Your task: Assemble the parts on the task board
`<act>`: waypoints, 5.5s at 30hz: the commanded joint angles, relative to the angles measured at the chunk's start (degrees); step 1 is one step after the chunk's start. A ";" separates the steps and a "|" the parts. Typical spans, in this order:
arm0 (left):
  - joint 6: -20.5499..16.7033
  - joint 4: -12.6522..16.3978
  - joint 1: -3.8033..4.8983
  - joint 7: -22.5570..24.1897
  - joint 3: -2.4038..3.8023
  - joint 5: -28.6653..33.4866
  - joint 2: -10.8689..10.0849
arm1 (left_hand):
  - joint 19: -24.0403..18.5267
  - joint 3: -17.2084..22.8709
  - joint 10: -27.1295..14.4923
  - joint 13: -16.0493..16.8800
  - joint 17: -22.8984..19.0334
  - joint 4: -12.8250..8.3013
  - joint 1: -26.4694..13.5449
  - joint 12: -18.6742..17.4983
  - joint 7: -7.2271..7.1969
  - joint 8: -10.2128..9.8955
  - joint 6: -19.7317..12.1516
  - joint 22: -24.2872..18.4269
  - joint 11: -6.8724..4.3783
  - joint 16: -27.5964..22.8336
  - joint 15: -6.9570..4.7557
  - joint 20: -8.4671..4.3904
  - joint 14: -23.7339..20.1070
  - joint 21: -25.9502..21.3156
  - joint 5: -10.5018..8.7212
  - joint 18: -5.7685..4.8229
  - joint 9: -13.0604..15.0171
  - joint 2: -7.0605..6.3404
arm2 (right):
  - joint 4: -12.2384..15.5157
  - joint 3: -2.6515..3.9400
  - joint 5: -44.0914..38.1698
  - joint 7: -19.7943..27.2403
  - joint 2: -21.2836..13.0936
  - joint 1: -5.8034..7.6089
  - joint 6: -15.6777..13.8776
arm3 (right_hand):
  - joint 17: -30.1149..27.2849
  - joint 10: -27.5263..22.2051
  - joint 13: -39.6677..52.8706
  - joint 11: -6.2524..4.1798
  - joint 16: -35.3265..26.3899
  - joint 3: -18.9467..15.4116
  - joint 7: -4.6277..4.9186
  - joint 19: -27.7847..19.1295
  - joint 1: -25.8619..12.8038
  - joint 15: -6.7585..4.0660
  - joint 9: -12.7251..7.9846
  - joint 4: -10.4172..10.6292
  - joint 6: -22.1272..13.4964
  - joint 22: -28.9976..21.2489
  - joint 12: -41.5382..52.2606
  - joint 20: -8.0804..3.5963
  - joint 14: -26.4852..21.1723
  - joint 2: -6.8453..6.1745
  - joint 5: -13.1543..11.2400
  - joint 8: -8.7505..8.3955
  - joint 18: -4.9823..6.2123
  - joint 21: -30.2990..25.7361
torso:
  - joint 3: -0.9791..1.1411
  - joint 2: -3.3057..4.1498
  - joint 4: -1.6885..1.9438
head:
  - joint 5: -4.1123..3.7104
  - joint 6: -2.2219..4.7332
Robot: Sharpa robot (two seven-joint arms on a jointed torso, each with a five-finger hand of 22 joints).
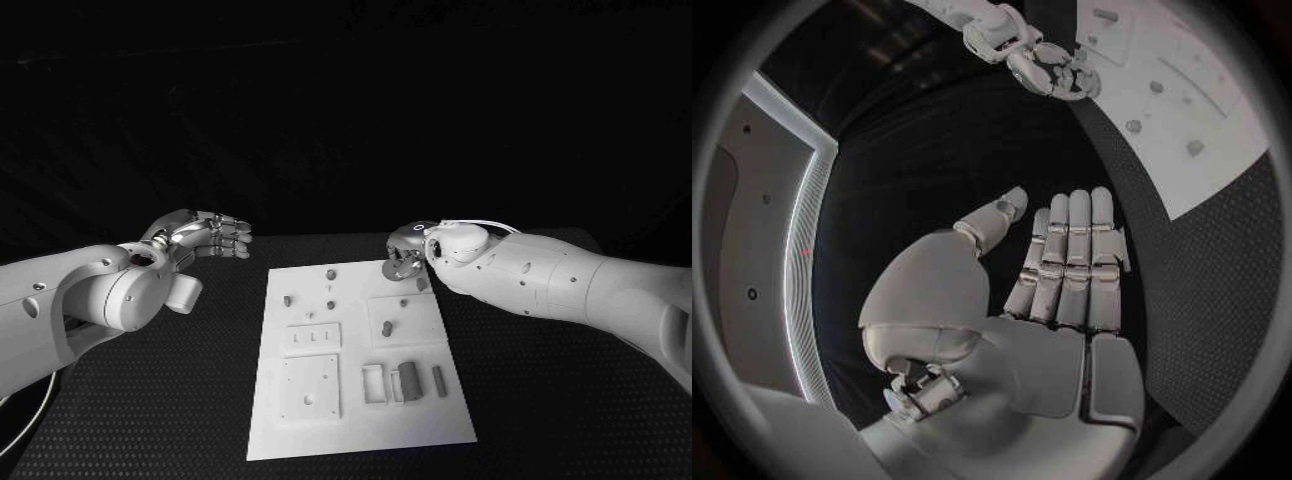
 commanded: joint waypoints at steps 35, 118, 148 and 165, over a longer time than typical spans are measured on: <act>0.64 -0.06 0.03 0.41 0.04 -0.12 -0.02 | -0.07 -0.08 0.24 0.29 0.18 -0.20 -0.11 -0.46 0.40 -0.43 -0.08 0.17 0.38 -0.47 0.19 0.09 0.05 -0.38 -0.37 0.01 0.10 -0.06 | -0.59 -0.54 -1.89 -0.62 0.32 -2.31 0.70 | 0.43 -7.22 -1.35 -0.61 -0.63 0.36 0.28 0.20 2.01 -0.11 -0.50 -2.68 4.25 0.80 0.86 -0.04 0.55 -2.76 -0.08 -1.93 0.96 -0.50 | 0.03 -0.01 -0.01 | 0.31 -0.54; 0.73 -0.32 0.03 0.38 0.04 -0.12 -0.28 | -0.05 -0.09 0.29 0.68 0.39 -0.18 -0.14 -0.87 0.42 -0.57 -0.11 0.36 0.41 -0.72 0.21 0.11 0.07 -0.61 -0.37 -0.01 0.21 -0.03 | 1.47 2.41 0.40 0.65 -2.24 -2.25 0.05 | 1.03 -7.08 -2.46 -1.22 0.24 0.26 -0.45 0.16 2.43 -0.53 -0.52 -2.21 6.46 1.10 2.73 -0.05 0.81 1.73 -0.11 0.03 0.96 0.52 | 0.04 0.01 0.02 | -0.60 -0.74; 0.87 -0.33 0.03 0.19 0.04 -0.13 -0.23 | -0.06 -0.07 0.29 0.82 0.46 -0.21 -0.09 -1.03 0.44 -0.63 -0.13 0.43 0.42 -0.82 0.22 0.12 0.06 -0.71 -0.37 -0.01 0.25 -0.03 | 1.06 2.41 -1.26 0.64 -1.91 -2.26 0.10 | 1.38 -6.11 -2.91 -1.96 0.54 0.84 -1.23 0.33 3.24 -1.22 0.42 -3.82 8.05 1.14 2.88 -0.44 1.41 7.32 -0.09 1.09 0.96 1.13 | 0.02 0.03 0.01 | -0.70 -0.99; 0.79 -0.16 0.05 0.16 0.04 -0.16 -0.50 | -0.06 -0.06 0.30 0.90 0.50 -0.23 -0.04 -1.11 0.44 -0.66 -0.13 0.47 0.43 -0.87 0.23 0.12 0.05 -0.76 -0.36 -0.01 0.27 -0.03 | 0.44 2.31 -4.83 0.14 -1.34 -2.46 -1.62 | 1.66 -4.77 -3.06 -2.50 1.01 0.20 -1.77 1.42 3.58 -1.72 1.02 -3.44 9.28 1.02 3.26 -0.89 2.64 4.99 -0.09 1.75 0.96 1.99 | 0.01 0.02 0.03 | -0.87 -1.11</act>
